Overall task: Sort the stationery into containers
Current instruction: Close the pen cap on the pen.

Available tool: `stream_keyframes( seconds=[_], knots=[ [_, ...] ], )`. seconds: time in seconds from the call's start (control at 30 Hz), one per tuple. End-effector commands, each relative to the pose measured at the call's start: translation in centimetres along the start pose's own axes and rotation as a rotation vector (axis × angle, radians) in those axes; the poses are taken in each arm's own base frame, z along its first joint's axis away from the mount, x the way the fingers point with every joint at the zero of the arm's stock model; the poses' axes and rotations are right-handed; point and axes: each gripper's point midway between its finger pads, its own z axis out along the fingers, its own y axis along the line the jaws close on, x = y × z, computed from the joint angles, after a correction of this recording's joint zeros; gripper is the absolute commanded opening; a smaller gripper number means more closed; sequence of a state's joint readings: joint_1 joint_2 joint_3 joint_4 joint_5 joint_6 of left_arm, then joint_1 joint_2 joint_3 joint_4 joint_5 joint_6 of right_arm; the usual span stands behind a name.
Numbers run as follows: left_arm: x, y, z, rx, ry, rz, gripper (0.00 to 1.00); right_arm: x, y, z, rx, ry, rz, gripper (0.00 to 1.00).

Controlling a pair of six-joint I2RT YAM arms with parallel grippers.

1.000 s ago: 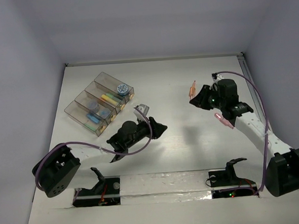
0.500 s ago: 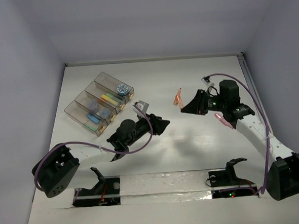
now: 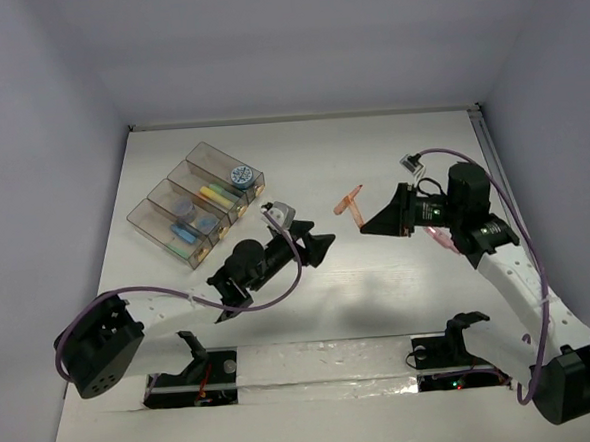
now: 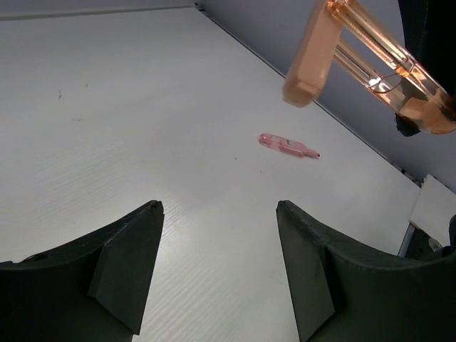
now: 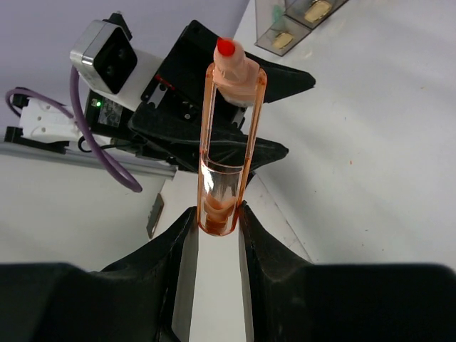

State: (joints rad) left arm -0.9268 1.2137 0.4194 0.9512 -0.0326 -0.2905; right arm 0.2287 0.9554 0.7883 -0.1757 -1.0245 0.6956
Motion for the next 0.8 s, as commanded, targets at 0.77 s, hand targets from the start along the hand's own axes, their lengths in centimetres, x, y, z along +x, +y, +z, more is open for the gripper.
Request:
stream_keyframes(
  seconds=[0.77],
  knots=[
    [-7.5, -5.6, 1.1, 0.124, -0.197, 0.141, 0.63, 2.6, 1.9, -1.1, -0.069, 0.051, 0.02, 0.06]
  ],
)
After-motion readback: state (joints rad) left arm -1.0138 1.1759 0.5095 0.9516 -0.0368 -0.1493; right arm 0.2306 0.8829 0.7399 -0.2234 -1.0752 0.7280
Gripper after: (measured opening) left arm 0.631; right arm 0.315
